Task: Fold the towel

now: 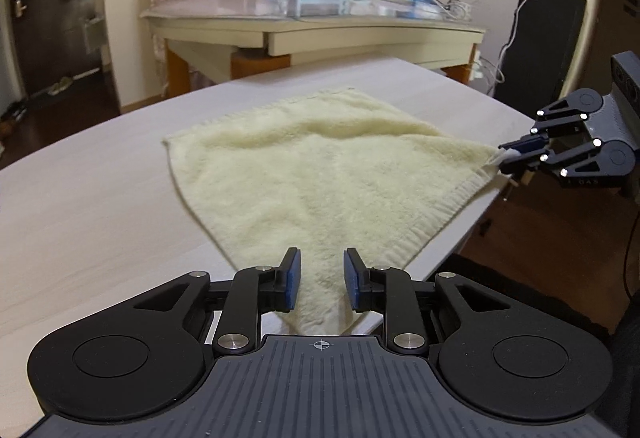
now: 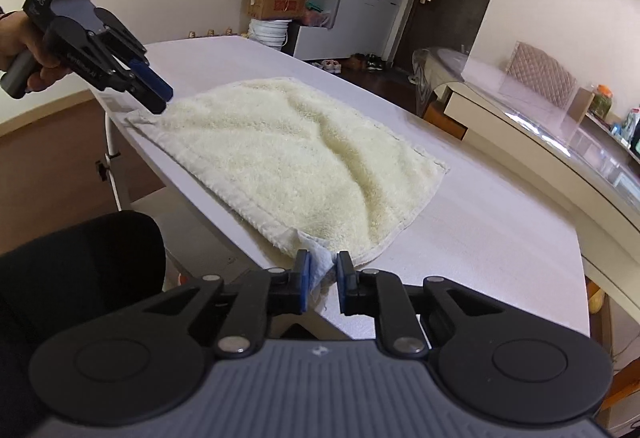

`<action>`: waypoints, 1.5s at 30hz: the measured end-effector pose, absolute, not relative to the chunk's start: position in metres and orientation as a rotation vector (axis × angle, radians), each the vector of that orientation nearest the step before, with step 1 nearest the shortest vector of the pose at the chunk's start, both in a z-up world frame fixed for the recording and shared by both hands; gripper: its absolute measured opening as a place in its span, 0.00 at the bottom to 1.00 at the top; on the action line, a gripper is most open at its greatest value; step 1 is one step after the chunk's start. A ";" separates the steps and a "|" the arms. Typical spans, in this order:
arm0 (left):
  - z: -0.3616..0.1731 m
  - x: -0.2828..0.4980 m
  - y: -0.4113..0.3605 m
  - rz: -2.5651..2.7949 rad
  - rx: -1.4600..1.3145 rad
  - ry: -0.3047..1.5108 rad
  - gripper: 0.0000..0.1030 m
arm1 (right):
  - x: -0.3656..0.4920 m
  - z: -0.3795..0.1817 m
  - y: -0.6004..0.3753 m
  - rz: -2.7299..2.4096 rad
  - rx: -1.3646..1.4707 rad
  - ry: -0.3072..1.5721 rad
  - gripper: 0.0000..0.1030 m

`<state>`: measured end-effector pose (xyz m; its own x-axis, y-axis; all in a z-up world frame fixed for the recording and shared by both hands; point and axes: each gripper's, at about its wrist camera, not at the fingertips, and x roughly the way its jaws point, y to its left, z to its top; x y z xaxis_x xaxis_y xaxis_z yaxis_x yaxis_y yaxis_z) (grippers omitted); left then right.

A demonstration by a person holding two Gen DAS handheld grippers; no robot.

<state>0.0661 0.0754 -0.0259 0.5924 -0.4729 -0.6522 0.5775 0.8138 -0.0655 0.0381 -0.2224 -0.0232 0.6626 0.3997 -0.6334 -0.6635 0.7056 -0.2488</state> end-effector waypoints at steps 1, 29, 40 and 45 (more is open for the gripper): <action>-0.027 0.066 0.075 -0.614 0.160 0.707 0.25 | 0.038 -0.023 -0.222 0.633 -0.495 0.583 0.15; -0.042 0.105 -0.057 -0.912 0.183 0.652 0.26 | -0.009 -0.054 -0.224 0.647 -0.846 0.411 0.43; -0.046 0.107 -0.076 -0.936 0.208 0.679 0.26 | -0.018 -0.068 -0.218 0.632 -1.066 0.259 0.32; -0.046 0.107 -0.074 -0.943 0.206 0.681 0.26 | -0.020 -0.067 -0.217 0.629 -1.114 0.201 0.32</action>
<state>0.1066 -0.0744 -0.0464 0.3987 -0.6760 -0.6197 0.8008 0.5859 -0.1239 -0.0202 -0.2171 -0.0667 0.8105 0.3706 -0.4536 -0.5649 0.2900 -0.7725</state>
